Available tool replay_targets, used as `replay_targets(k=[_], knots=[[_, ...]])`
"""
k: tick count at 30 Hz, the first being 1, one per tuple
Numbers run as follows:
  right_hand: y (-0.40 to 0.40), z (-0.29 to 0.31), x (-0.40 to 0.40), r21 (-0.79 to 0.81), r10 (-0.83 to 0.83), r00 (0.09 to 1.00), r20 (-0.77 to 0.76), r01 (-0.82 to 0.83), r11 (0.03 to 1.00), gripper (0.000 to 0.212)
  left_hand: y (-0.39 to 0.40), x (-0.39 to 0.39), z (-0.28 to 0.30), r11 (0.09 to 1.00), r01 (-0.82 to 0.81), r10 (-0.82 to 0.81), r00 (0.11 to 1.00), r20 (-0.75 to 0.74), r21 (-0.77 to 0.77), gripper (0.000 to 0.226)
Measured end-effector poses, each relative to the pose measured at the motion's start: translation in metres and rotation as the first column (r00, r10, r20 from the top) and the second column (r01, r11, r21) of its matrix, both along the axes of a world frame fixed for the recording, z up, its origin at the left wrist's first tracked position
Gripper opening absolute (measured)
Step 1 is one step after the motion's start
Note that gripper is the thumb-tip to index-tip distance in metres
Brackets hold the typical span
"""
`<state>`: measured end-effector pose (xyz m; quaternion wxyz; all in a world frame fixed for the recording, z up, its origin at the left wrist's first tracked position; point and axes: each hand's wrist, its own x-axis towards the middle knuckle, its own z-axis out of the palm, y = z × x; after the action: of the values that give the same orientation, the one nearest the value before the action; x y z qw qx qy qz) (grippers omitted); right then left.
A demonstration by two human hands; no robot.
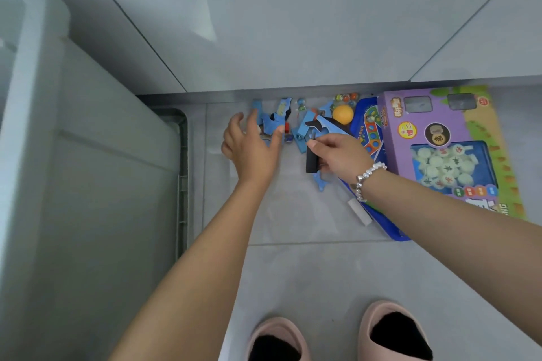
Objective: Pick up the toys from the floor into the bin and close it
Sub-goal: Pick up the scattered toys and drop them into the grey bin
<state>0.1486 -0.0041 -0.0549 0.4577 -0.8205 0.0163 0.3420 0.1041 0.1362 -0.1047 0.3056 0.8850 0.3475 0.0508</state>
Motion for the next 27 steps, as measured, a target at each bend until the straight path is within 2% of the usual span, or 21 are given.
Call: replay_targets(k=[3,6,9,13,17,21,27], knots=[[0.001,0.003,0.004,-0.04,0.043,0.997,0.061,-0.041,0.998,0.027,0.005,0.02,-0.014,0.991,0.13,-0.125,0.987,-0.105,0.045,0.067],[-0.006,0.004,0.005,-0.059,0.045,0.995,0.084,-0.04,0.997,0.026,0.007,0.024,-0.029,0.959,0.238,-0.212,0.963,-0.167,0.154,0.063],[-0.016,0.0,0.002,-0.075,0.044,0.996,0.08,-0.038,0.996,0.023,0.012,0.016,-0.038,0.93,0.269,-0.259,0.963,-0.072,0.249,0.057],[-0.02,-0.006,-0.004,-0.111,0.097,0.993,0.069,-0.089,0.99,0.025,0.017,0.01,-0.046,0.918,0.207,-0.242,0.968,0.063,0.339,0.047],[-0.018,-0.012,-0.008,-0.159,0.113,0.99,0.082,-0.099,0.982,0.024,0.017,0.009,-0.042,0.937,0.196,-0.218,0.975,0.046,0.291,0.045],[-0.011,-0.024,-0.022,-0.233,0.191,0.976,0.101,-0.163,0.959,0.011,0.016,-0.002,-0.042,0.949,0.205,-0.222,0.974,0.045,0.238,0.048],[0.005,-0.036,-0.047,-0.325,0.321,0.923,0.212,-0.243,0.914,0.029,0.013,-0.017,-0.041,0.971,0.178,-0.187,0.982,0.041,0.157,0.036]])
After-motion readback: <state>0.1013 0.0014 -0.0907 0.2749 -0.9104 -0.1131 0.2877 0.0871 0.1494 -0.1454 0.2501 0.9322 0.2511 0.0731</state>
